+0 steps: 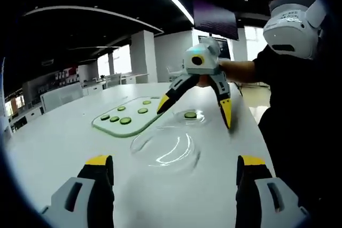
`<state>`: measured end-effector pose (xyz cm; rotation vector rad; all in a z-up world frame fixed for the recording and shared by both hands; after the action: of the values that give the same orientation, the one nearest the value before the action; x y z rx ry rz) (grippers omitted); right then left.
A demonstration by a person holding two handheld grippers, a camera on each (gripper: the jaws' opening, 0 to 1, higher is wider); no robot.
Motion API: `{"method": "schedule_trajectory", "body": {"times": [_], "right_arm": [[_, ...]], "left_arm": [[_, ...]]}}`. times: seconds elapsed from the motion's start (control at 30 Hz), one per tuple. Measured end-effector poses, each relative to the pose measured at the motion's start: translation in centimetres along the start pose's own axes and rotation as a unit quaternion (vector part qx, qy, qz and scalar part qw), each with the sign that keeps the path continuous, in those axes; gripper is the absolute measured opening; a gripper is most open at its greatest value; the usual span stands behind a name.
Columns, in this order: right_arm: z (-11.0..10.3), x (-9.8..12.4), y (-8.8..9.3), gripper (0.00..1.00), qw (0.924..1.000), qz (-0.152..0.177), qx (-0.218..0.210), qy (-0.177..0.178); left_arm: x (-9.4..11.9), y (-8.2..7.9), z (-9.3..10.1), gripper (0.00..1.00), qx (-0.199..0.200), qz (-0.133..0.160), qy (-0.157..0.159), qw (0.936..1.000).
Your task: Open the petri dish lid, add cucumber slices into the petri dish, and close the lid
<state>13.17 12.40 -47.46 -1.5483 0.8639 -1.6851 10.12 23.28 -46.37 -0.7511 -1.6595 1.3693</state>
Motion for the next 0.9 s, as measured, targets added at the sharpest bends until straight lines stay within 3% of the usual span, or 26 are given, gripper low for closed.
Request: {"method": "schedule_trajectory", "body": {"times": [0.1,0.2,0.33,0.53,0.9], "right_arm": [[0.2,-0.6,-0.3,0.93,1.0,-0.002,0.008,-0.002],[0.2,-1.2,-0.7,0.85,0.9999,0.003,0.003,-0.01],[0.2,-2.0,-0.7,0.85,0.9998,0.002,0.007,-0.017],[0.5,-2.6,-0.6,0.8,0.9996,0.002,0.01,-0.028],[1.0,-3.4,-0.4,0.68,0.9993,-0.002,0.01,-0.037]], "left_arm": [[-0.7,0.8,-0.3,0.92,-0.011,-0.016,0.009,0.9998],[-1.3,0.8,-0.4,0.91,-0.005,-0.005,0.025,0.9997],[-1.8,1.3,-0.7,0.89,-0.016,-0.016,0.033,0.9992],[-2.0,1.4,-1.2,0.86,0.002,-0.015,0.057,0.9983],[-2.9,1.6,-2.0,0.69,-0.013,-0.01,0.072,0.9973]]}}
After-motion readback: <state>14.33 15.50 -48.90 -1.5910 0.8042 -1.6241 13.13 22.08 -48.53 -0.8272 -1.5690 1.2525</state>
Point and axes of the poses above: the point that each gripper's makers call its tool centre point, and the gripper's own axes: x roughly backward along the fingers, z roughly to its right, y roughly out of its underside, the point moved 2 cm from there along x, roughly backward along the fingers, and after that the axes turned 4 degrees about z, right-handed, at the moved point
